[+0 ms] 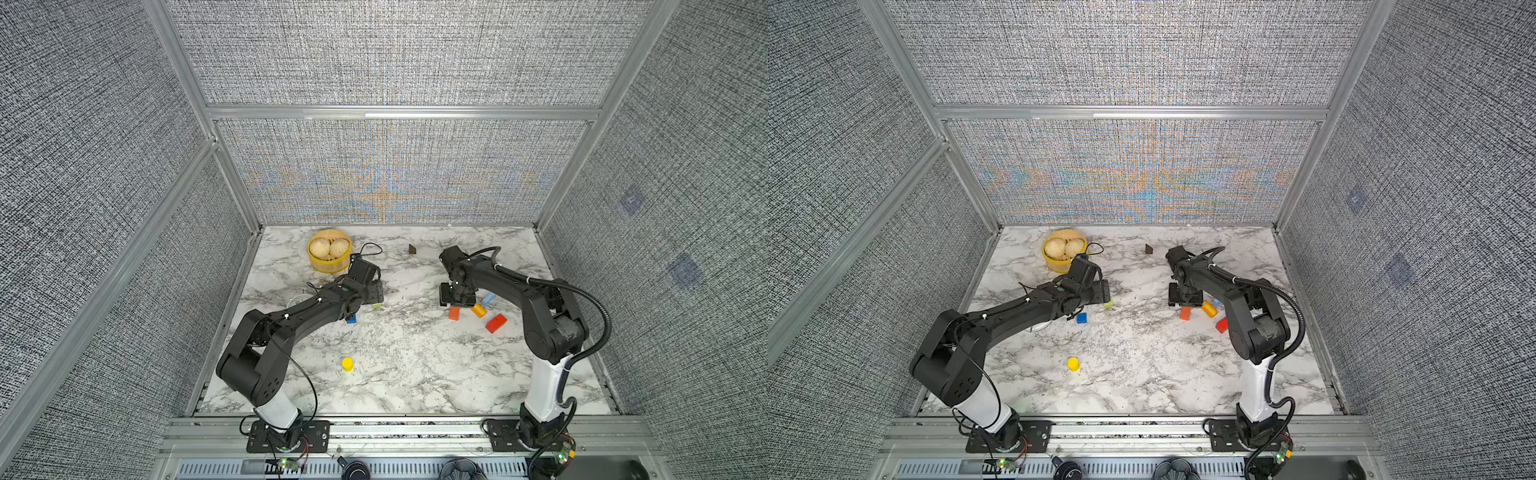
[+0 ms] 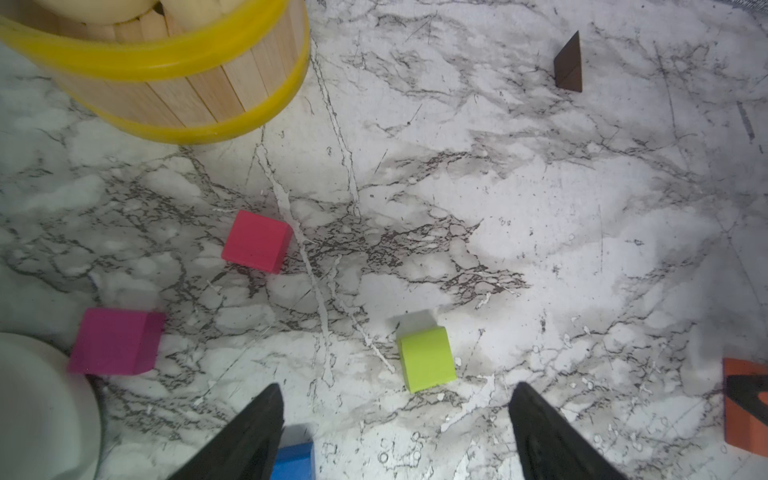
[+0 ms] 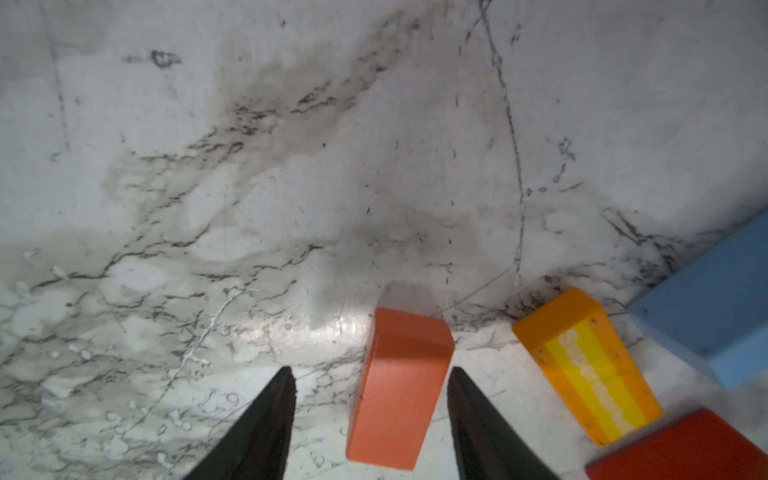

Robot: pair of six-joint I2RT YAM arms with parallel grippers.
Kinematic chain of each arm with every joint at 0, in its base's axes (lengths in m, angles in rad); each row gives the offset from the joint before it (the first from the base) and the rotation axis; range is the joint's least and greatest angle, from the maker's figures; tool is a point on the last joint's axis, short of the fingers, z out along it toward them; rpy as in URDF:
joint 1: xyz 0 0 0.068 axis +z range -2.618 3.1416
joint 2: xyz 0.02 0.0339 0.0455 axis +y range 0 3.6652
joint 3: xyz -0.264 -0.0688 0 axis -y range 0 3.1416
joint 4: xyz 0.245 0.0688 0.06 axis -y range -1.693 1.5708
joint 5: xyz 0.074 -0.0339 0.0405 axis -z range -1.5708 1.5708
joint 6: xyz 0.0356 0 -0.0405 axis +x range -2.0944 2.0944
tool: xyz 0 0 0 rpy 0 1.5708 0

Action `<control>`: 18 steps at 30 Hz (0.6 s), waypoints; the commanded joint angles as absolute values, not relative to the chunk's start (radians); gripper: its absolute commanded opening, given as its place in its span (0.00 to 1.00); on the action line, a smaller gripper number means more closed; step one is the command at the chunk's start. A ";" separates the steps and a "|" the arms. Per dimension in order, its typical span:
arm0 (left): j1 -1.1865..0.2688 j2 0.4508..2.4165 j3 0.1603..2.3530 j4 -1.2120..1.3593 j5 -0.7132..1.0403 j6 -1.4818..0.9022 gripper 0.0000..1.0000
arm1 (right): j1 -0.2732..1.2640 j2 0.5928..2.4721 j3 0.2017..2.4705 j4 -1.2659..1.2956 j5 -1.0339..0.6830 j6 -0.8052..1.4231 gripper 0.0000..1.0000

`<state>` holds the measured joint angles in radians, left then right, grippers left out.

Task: Build the wood block tower
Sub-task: 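Grasp the orange block with the right gripper while the left arm moves inward, then lift the orange block with the right gripper and set it down near the lime cube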

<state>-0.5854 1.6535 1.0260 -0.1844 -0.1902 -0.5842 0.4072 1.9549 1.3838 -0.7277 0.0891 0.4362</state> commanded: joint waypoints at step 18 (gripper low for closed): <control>-0.583 1.645 1.032 -0.159 -0.132 -0.594 0.85 | 0.399 1.968 1.352 -0.704 0.063 0.456 0.35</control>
